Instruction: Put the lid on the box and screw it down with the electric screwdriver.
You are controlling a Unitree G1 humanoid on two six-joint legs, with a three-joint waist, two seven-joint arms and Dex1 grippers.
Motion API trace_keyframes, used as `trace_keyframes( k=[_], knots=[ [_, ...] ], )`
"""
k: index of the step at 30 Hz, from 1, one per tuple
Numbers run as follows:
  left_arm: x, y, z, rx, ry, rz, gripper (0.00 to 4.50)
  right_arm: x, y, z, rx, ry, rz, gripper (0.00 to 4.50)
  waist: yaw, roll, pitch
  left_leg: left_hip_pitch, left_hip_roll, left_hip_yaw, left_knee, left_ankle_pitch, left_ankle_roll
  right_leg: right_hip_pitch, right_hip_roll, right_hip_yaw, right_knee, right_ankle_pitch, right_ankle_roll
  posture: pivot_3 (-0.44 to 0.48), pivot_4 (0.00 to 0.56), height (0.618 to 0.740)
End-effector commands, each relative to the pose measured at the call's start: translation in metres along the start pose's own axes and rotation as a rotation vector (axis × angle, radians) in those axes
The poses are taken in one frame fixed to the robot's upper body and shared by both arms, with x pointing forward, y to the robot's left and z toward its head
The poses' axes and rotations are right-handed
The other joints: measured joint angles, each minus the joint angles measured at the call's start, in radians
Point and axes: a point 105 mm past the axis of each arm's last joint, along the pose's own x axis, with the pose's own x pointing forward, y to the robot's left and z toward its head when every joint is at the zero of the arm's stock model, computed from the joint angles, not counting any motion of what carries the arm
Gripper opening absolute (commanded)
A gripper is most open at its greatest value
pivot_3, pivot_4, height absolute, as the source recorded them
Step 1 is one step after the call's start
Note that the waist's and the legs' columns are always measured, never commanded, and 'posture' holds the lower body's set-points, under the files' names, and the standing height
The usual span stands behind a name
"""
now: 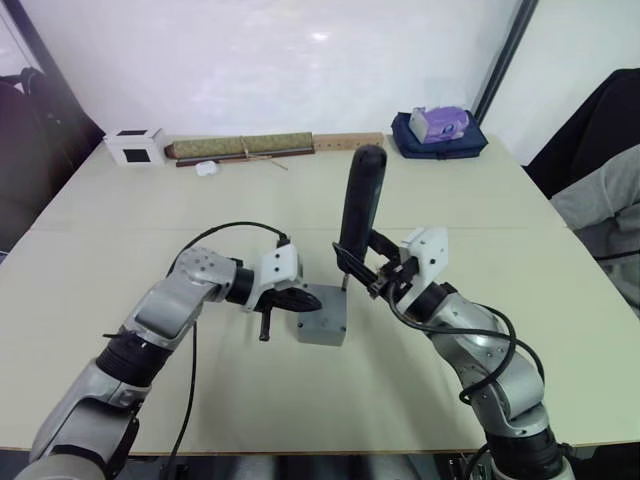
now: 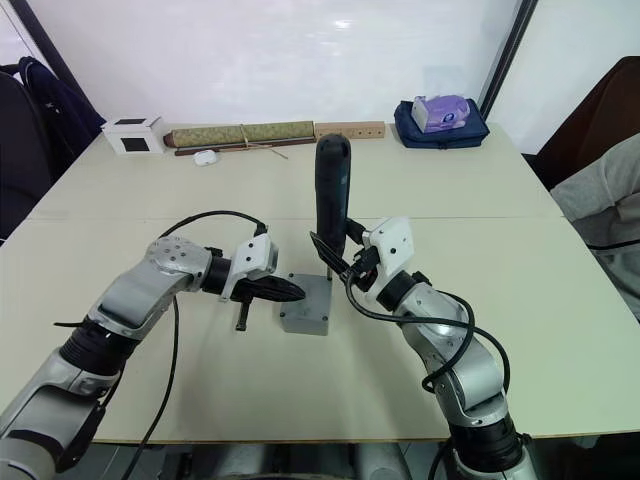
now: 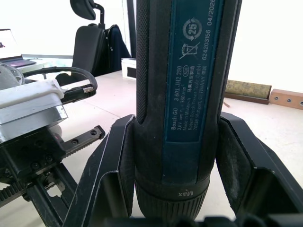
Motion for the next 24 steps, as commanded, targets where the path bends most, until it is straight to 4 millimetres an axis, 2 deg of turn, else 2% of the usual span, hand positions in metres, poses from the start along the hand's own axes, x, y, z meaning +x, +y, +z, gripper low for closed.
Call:
trace_keyframes(
  k=[1,14,23,24],
  knots=[
    [0.003,-0.005,-0.013,-0.032,0.055,-0.014,0.0,-0.008,-0.002,-0.05,0.094,0.198,-0.021,1.8,0.0,0.0,0.0,0.0,0.0,0.0,0.0,0.0,0.0,0.0,0.0,0.0,0.0,0.0,0.0,0.0,0.15,0.74],
    [0.002,-0.002,-0.012,-0.037,0.057,-0.015,0.0,-0.005,-0.004,-0.046,0.082,0.184,-0.019,1.8,0.001,0.0,-0.001,0.01,0.0,0.001,-0.011,0.0,0.0,0.006,-0.001,0.001,-0.005,-0.001,-0.002,0.0,0.15,0.74],
    [0.003,-0.002,-0.011,-0.036,0.053,-0.015,0.0,-0.004,-0.004,-0.038,0.073,0.166,-0.015,1.8,0.001,0.0,-0.001,0.01,0.001,0.001,-0.011,0.0,0.0,0.005,-0.002,0.001,-0.005,-0.002,-0.003,0.0,0.15,0.74],
    [0.004,-0.002,-0.011,-0.036,0.051,-0.015,0.0,-0.001,-0.004,-0.031,0.088,0.149,-0.011,1.8,0.001,0.0,-0.001,0.01,0.001,0.001,-0.011,0.0,0.0,0.005,-0.002,0.001,-0.005,-0.003,-0.006,0.0,0.15,0.74]
  ],
)
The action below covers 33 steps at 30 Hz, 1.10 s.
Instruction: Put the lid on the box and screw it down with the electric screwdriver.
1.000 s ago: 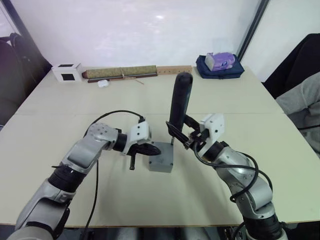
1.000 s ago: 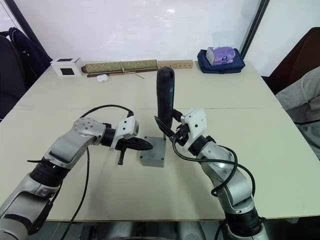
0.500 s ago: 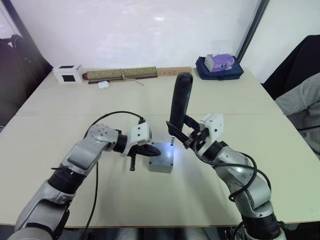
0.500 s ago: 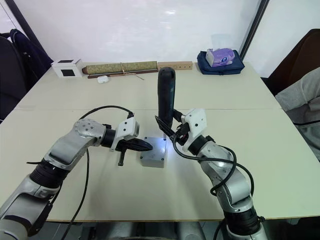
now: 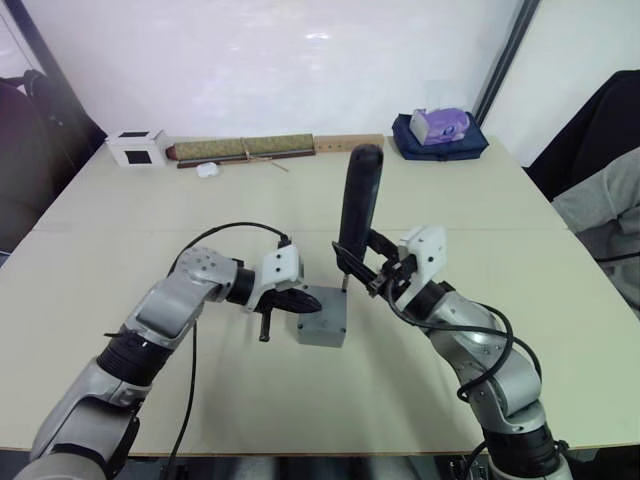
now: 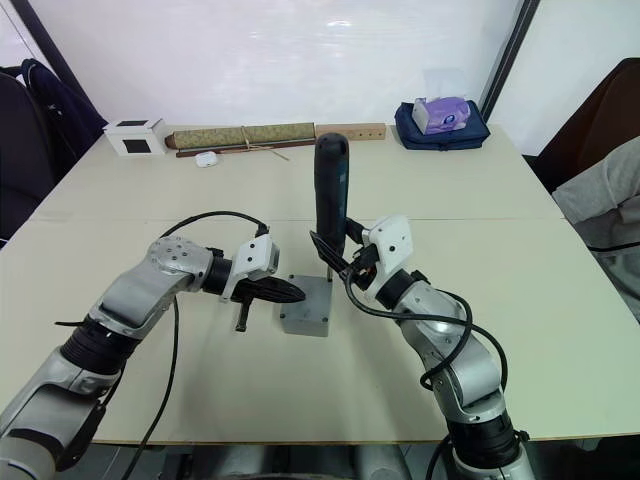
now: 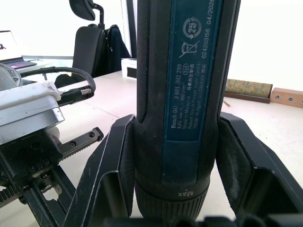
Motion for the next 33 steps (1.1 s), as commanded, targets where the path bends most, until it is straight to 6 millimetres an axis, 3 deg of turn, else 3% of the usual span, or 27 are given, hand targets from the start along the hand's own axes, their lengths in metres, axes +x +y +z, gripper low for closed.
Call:
trace_keyframes(
  k=[1,4,7,9,14,17,20,22,23,24,26,28,33],
  knots=[
    [0.003,-0.002,-0.009,-0.027,0.035,-0.006,0.0,0.001,-0.007,-0.011,0.084,0.098,-0.015,1.8,0.0,0.0,0.0,0.0,0.0,0.0,0.0,0.0,0.0,0.0,0.0,0.0,0.0,0.0,0.0,0.0,0.15,0.74],
    [0.003,-0.003,-0.006,-0.03,0.026,-0.007,0.0,0.007,-0.02,0.042,0.072,-0.014,-0.019,1.8,0.0,0.001,0.003,-0.002,0.0,0.0,0.0,0.0,0.0,-0.002,-0.001,0.0,0.0,0.0,0.0,0.0,0.15,0.74],
    [0.002,-0.002,-0.007,-0.034,0.026,-0.005,0.0,0.007,-0.026,0.081,0.05,-0.094,0.006,1.8,0.004,0.006,0.007,-0.009,0.0,0.0,0.001,0.0,0.0,-0.01,-0.001,0.0,0.001,0.0,0.0,0.0,0.15,0.74],
    [0.003,0.001,-0.001,-0.017,-0.011,0.022,0.0,0.009,-0.034,0.105,0.128,-0.145,0.001,1.8,0.005,0.007,0.009,-0.018,0.0,-0.001,0.003,0.0,0.0,-0.017,-0.001,-0.001,0.002,0.002,0.004,0.0,0.15,0.74],
    [0.003,0.02,0.025,0.038,-0.167,0.196,0.0,0.004,-0.066,0.135,0.258,-0.207,-0.131,1.8,0.003,0.006,0.016,-0.02,-0.001,-0.001,0.001,0.0,0.0,-0.02,-0.002,-0.001,0.003,0.003,0.005,0.0,0.15,0.74],
    [-0.005,0.042,0.041,0.005,-0.277,0.349,0.0,-0.012,-0.112,0.129,0.267,-0.144,-0.402,1.8,0.004,0.006,0.018,-0.025,0.0,-0.002,0.0,0.0,0.0,-0.024,-0.002,-0.002,0.003,0.003,0.005,0.0,0.15,0.74],
    [-0.011,0.055,0.056,-0.056,-0.368,0.392,0.0,-0.023,-0.133,0.119,0.351,-0.067,-0.499,1.8,0.005,0.007,0.019,-0.034,-0.001,-0.002,0.004,0.001,-0.001,-0.032,-0.003,-0.003,0.004,0.005,0.007,0.0,0.15,0.74],
    [-0.014,0.054,0.071,-0.123,-0.446,0.318,0.0,-0.033,-0.142,0.114,0.355,0.024,-0.549,1.8,0.003,0.01,0.021,-0.037,-0.002,-0.001,0.005,0.001,-0.001,-0.034,-0.003,-0.001,0.004,0.005,0.008,0.0,0.15,0.74],
    [-0.016,0.049,0.08,-0.174,-0.487,0.235,0.0,-0.041,-0.145,0.113,0.37,0.044,-0.52,1.8,0.003,0.011,0.022,-0.037,-0.003,0.0,0.005,0.001,-0.001,-0.035,-0.004,-0.001,0.004,0.005,0.008,0.0,0.15,0.74],
    [-0.017,0.041,0.089,-0.173,-0.506,0.153,0.0,-0.056,-0.154,0.097,0.335,0.18,-0.563,1.8,0.002,0.012,0.023,-0.038,-0.003,0.001,0.005,0.001,-0.001,-0.036,-0.004,-0.001,0.005,0.005,0.008,0.0,0.15,0.74],
    [-0.006,0.007,0.084,0.046,-0.295,-0.013,0.0,-0.1,-0.159,0.053,0.337,0.509,-0.58,1.8,0.004,0.014,0.024,-0.039,-0.003,0.001,0.004,0.001,-0.001,-0.037,-0.003,-0.001,0.004,0.005,0.008,0.0,0.15,0.74],
    [-0.002,-0.013,0.077,0.177,-0.172,-0.108,0.0,-0.121,-0.15,0.038,0.355,0.655,-0.525,1.8,0.012,0.014,0.024,-0.042,-0.005,0.0,0.0,0.001,-0.001,-0.037,-0.001,-0.004,0.001,0.004,0.008,0.0,0.15,0.74],
    [-0.003,-0.022,0.084,0.207,-0.184,-0.173,0.0,-0.163,-0.153,0.009,0.461,0.861,-0.56,1.8,-0.007,0.021,0.03,-0.041,-0.004,0.005,0.003,0.0,0.0,-0.04,-0.001,0.003,0.001,0.005,0.008,0.0,0.15,0.74]
  ],
)
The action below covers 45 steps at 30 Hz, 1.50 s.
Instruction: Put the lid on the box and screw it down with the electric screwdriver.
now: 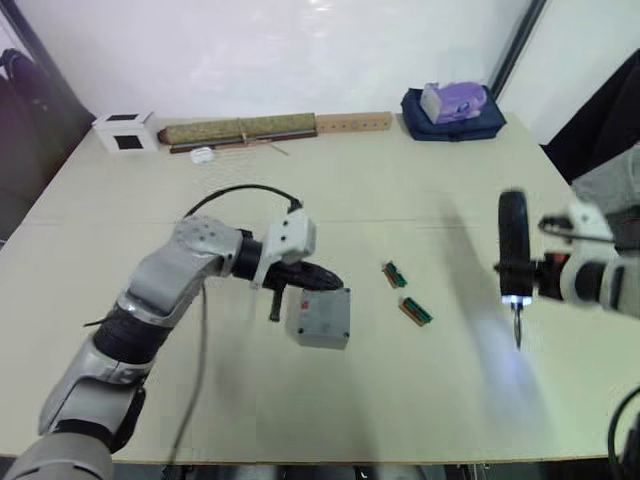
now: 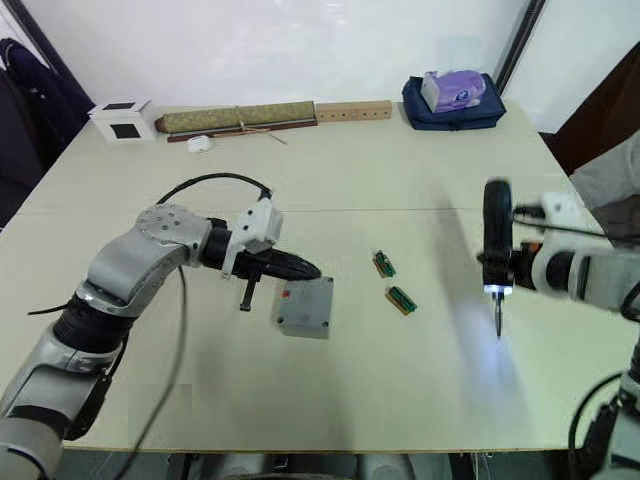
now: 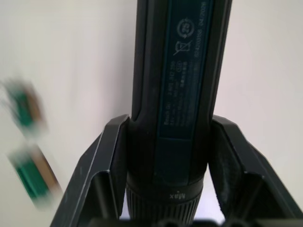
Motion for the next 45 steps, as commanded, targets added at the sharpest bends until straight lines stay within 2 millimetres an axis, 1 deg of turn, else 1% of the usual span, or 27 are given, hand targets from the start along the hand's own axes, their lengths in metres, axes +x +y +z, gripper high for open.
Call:
trace_keyframes(
  k=[1,6,11,14,16,17,20,21,22,24,25,28,29,30,31,32,33,34,35,36,37,38,39,40,42,43,45],
  knots=[
    [0.002,-0.006,0.015,0.078,-0.031,-0.043,0.0,-0.018,-0.004,0.001,-0.035,0.029,0.017,1.8,0.0,0.003,0.003,0.001,-0.001,0.0,0.001,0.0,0.0,0.0,0.0,0.001,0.001,0.001,0.001,0.0,0.15,0.74],
    [0.007,-0.006,0.018,0.066,-0.061,-0.047,0.0,-0.015,-0.006,-0.003,-0.017,0.056,0.031,1.8,-0.005,0.002,0.003,0.005,0.001,0.0,0.002,0.0,0.0,0.004,0.006,0.002,0.003,0.001,0.001,0.0,0.15,0.74],
    [0.01,-0.004,0.009,0.017,-0.073,-0.034,0.0,-0.004,-0.015,-0.013,0.024,0.115,0.004,1.8,0.003,0.002,0.004,0.005,0.001,0.0,0.003,0.0,0.0,0.004,0.006,0.002,0.003,0.001,0.001,0.0,0.15,0.74],
    [0.009,-0.001,0.003,0.002,-0.059,-0.019,0.0,-0.002,-0.019,-0.013,0.019,0.127,-0.022,1.8,0.007,0.001,0.004,0.005,0.001,0.0,0.003,0.0,0.0,0.004,0.005,0.002,0.003,0.001,0.001,0.0,0.15,0.74],
    [0.007,0.0,-0.001,0.006,-0.042,-0.01,0.0,-0.001,-0.02,-0.013,0.016,0.128,-0.032,2.8,0.008,0.001,0.004,0.004,0.001,0.0,0.005,0.0,0.0,0.004,0.005,0.002,0.003,0.001,0.001,0.0,0.15,0.74],
    [0.007,0.0,-0.002,0.011,-0.036,-0.004,0.0,-0.001,-0.021,-0.012,0.013,0.129,-0.036,2.97,0.008,0.001,0.004,0.004,0.001,-0.001,0.006,0.0,0.0,0.004,0.004,0.002,0.003,0.001,0.002,0.0,0.15,0.74],
    [0.004,0.002,-0.001,0.005,-0.039,0.012,0.0,-0.001,-0.021,-0.012,0.007,0.126,-0.039,4.07,0.01,0.001,0.004,0.004,0.001,-0.001,0.008,0.0,0.0,0.006,0.004,0.001,0.003,0.001,0.002,0.0,0.15,0.74],
    [0.002,0.003,-0.001,0.0,-0.04,0.021,0.0,-0.002,-0.022,-0.01,0.005,0.118,-0.044,4.31,0.011,0.001,0.004,0.004,0.001,-0.001,0.009,0.0,0.0,0.007,0.004,0.001,0.003,0.001,0.002,0.0,0.15,0.74],
    [0.0,0.005,-0.002,-0.005,-0.04,0.031,0.0,-0.003,-0.022,-0.008,0.001,0.108,-0.05,4.43,0.01,0.001,0.004,0.004,0.001,-0.001,0.009,0.0,0.0,0.007,0.004,0.001,0.003,0.001,0.002,0.0,0.15,0.74],
    [-0.006,0.011,-0.003,-0.015,-0.04,0.061,0.0,-0.006,-0.022,0.0,-0.019,0.077,-0.062,4.43,0.01,0.001,0.004,0.004,0.001,-0.001,0.01,0.0,0.001,0.008,0.004,0.0,0.003,0.001,0.002,0.0,0.15,0.74],
    [-0.012,0.016,-0.003,-0.024,-0.04,0.089,0.0,-0.012,-0.019,0.011,-0.059,0.033,-0.064,4.43,0.009,0.001,0.004,0.004,0.001,-0.001,0.01,0.0,0.001,0.008,0.004,0.0,0.003,0.001,0.002,0.0,0.15,0.74],
    [-0.037,0.035,-0.004,-0.049,-0.043,0.196,0.0,-0.032,-0.001,0.047,-0.176,-0.103,-0.026,4.43,0.002,0.002,0.004,0.004,0.001,-0.001,0.01,0.0,0.001,0.007,0.004,0.0,0.004,0.001,0.002,0.0,0.15,0.74],
    [-0.042,0.04,-0.004,-0.055,-0.045,0.222,0.0,-0.036,0.003,0.054,-0.198,-0.128,-0.018,4.43,0.002,0.002,0.005,0.004,0.001,-0.001,0.01,0.0,0.001,0.007,0.005,0.0,0.004,0.001,0.002,0.0,0.15,0.74],
    [-0.05,0.049,-0.005,-0.054,-0.044,0.272,0.0,-0.043,0.013,0.064,-0.238,-0.178,0.014,4.43,0.002,0.002,0.005,0.004,0.001,-0.002,0.01,0.0,0.001,0.006,0.005,0.0,0.005,0.001,0.002,0.0,0.15,0.74],
    [-0.058,0.058,-0.007,-0.053,-0.034,0.329,0.0,-0.048,0.028,0.073,-0.312,-0.238,0.066,4.43,0.004,0.001,0.005,0.004,0.001,-0.002,0.01,0.0,0.001,0.007,0.005,0.0,0.005,0.001,0.002,0.0,0.15,0.74],
    [-0.064,0.064,-0.009,-0.051,-0.027,0.365,0.0,-0.052,0.038,0.078,-0.364,-0.276,0.103,4.43,0.005,0.001,0.005,0.004,0.001,-0.002,0.01,0.0,0.001,0.007,0.005,-0.001,0.004,0.001,0.002,0.0,0.15,0.74],
    [-0.069,0.069,-0.012,-0.052,-0.014,0.394,0.0,-0.053,0.059,0.075,-0.431,-0.29,0.194,4.43,0.007,0.0,0.005,0.004,0.001,-0.002,0.01,0.0,0.001,0.007,0.005,-0.002,0.004,0.001,0.002,0.0,0.15,0.74],
    [-0.071,0.071,-0.014,-0.053,-0.006,0.406,0.0,-0.053,0.072,0.071,-0.471,-0.29,0.253,4.43,0.007,0.0,0.005,0.004,0.001,-0.002,0.01,0.0,0.001,0.008,0.005,-0.003,0.003,0.001,0.002,0.0,0.15,0.74],
    [-0.073,0.069,-0.021,-0.061,0.022,0.402,0.0,-0.049,0.092,0.06,-0.519,-0.279,0.358,4.43,0.008,0.0,0.006,0.004,0.001,-0.002,0.01,0.0,0.001,0.008,0.005,-0.003,0.003,0.001,0.002,0.0,0.15,0.74],
    [-0.073,0.068,-0.025,-0.067,0.042,0.399,0.0,-0.047,0.106,0.051,-0.549,-0.272,0.429,4.43,0.008,-0.001,0.006,0.004,0.001,-0.002,0.01,0.0,0.001,0.009,0.004,-0.003,0.003,0.001,0.002,0.0,0.15,0.74],
    [-0.073,0.061,-0.046,-0.07,0.135,0.383,0.0,-0.037,0.127,0.025,-0.646,-0.226,0.519,4.43,0.009,-0.002,0.006,0.004,0.001,-0.003,0.01,0.0,0.001,0.009,0.004,-0.003,0.003,0.001,0.002,0.0,0.15,0.74],
    [-0.074,0.055,-0.06,-0.071,0.202,0.368,0.0,-0.033,0.142,0.004,-0.711,-0.195,0.589,4.43,0.009,-0.002,0.006,0.004,0.001,-0.003,0.01,0.0,0.001,0.009,0.004,-0.003,0.003,0.001,0.002,0.0,0.15,0.74],
    [-0.073,0.049,-0.069,-0.084,0.22,0.36,0.0,-0.027,0.155,-0.017,-0.727,-0.153,0.665,4.43,0.009,-0.003,0.005,0.004,0.001,-0.003,0.01,0.0,0.001,0.01,0.003,-0.004,0.003,0.001,0.002,0.0,0.15,0.74],
    [-0.071,0.045,-0.069,-0.131,0.184,0.362,0.0,-0.024,0.165,-0.035,-0.745,-0.116,0.725,4.43,0.009,-0.003,0.005,0.004,0.001,-0.004,0.01,-0.001,0.002,0.01,0.003,-0.004,0.002,0.001,0.002,0.0,0.15,0.74],
    [-0.067,0.039,-0.069,-0.164,0.157,0.355,0.0,-0.017,0.168,-0.053,-0.771,-0.058,0.739,4.43,0.009,-0.002,0.007,0.004,0.002,-0.005,0.01,-0.001,0.002,0.009,0.002,-0.003,0.003,0.001,0.002,0.0,0.15,0.74],
    [-0.065,0.034,-0.072,-0.171,0.167,0.343,0.0,-0.011,0.168,-0.059,-0.795,-0.042,0.723,4.43,0.012,-0.004,0.008,0.002,0.002,-0.006,0.012,-0.001,0.002,0.008,0.001,-0.003,0.005,0.001,0.002,0.0,0.15,0.74],
    [-0.059,0.027,-0.078,-0.179,0.185,0.324,0.0,-0.002,0.172,-0.063,-0.791,-0.041,0.724,4.43,0.013,-0.008,0.008,0.0,0.002,-0.006,0.016,-0.001,0.002,0.007,0.0,-0.004,0.006,0.003,0.005,0.0,0.15,0.74]
  ],
)
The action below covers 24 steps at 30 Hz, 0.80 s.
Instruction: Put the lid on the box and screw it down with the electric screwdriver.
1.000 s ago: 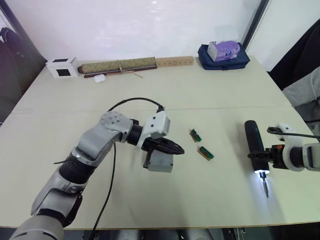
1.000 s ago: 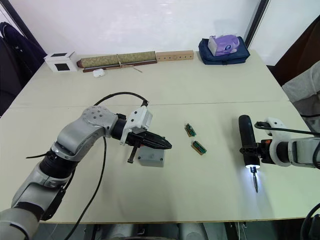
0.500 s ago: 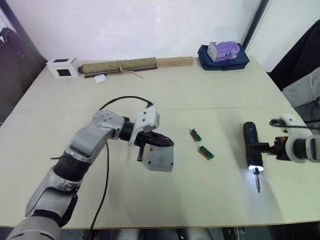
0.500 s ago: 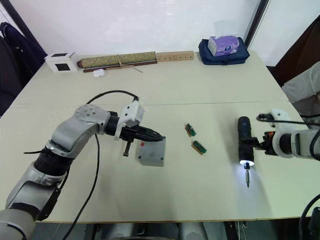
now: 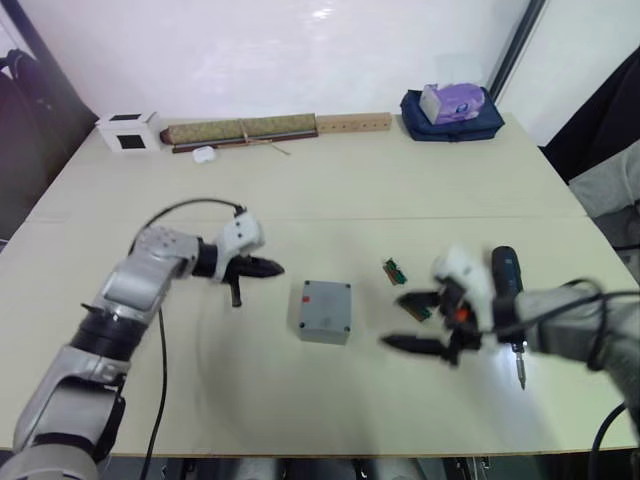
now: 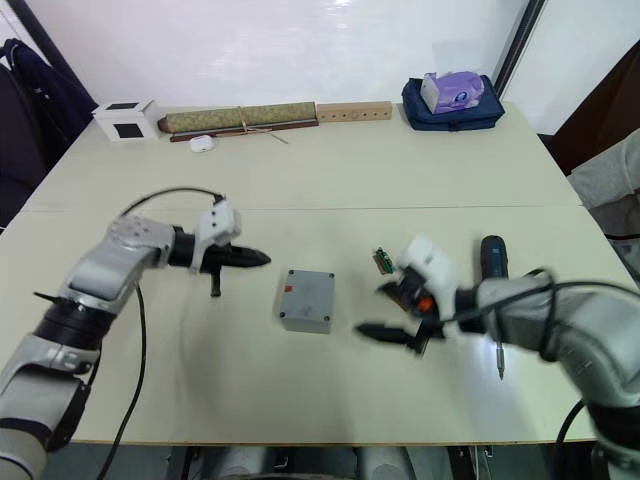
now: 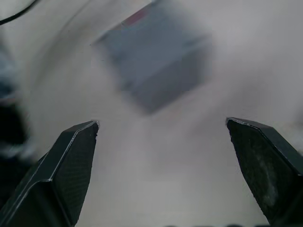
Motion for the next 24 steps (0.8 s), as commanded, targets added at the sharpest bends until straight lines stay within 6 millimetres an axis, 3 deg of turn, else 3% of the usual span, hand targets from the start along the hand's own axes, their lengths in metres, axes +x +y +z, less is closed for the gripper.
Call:
trace_keyframes(
  k=[1,8,15,20,24],
  knots=[
    [0.0,-0.011,0.01,0.053,-0.008,-0.018,0.0,0.013,-0.002,0.004,-0.064,-0.024,-0.03,4.43,0.0,-0.004,0.0,0.001,0.0,0.0,0.001,0.0,0.0,0.002,0.0,0.0,-0.001,0.001,0.001,0.0,0.15,0.74],
    [0.017,-0.025,0.006,0.057,-0.007,-0.061,0.0,0.042,-0.002,0.006,-0.059,-0.052,0.008,4.43,-0.003,-0.004,-0.001,0.006,0.0,0.0,0.0,0.0,0.0,0.007,0.001,0.0,-0.002,0.0,0.001,0.0,0.15,0.74],
    [0.034,-0.024,0.015,0.105,-0.027,-0.081,0.0,0.051,0.013,0.008,-0.067,-0.073,0.089,4.43,0.0,-0.004,-0.001,0.006,-0.001,-0.001,0.0,0.0,0.0,0.006,0.001,0.0,-0.001,0.001,0.001,0.0,0.15,0.74],
    [0.042,-0.01,0.028,0.139,-0.062,-0.039,0.0,0.046,0.02,0.007,-0.065,-0.08,0.101,4.43,0.0,-0.004,-0.001,0.006,-0.002,-0.001,0.0,0.0,0.0,0.007,0.001,-0.001,-0.002,0.001,0.001,0.0,0.15,0.74],
    [0.03,0.01,0.011,0.163,0.01,0.045,0.0,0.028,-0.003,0.002,-0.094,-0.058,-0.016,4.43,-0.004,-0.005,-0.001,0.006,-0.002,-0.001,0.0,0.0,0.0,0.007,0.001,-0.001,-0.001,0.001,0.001,0.0,0.15,0.74]
  ],
)
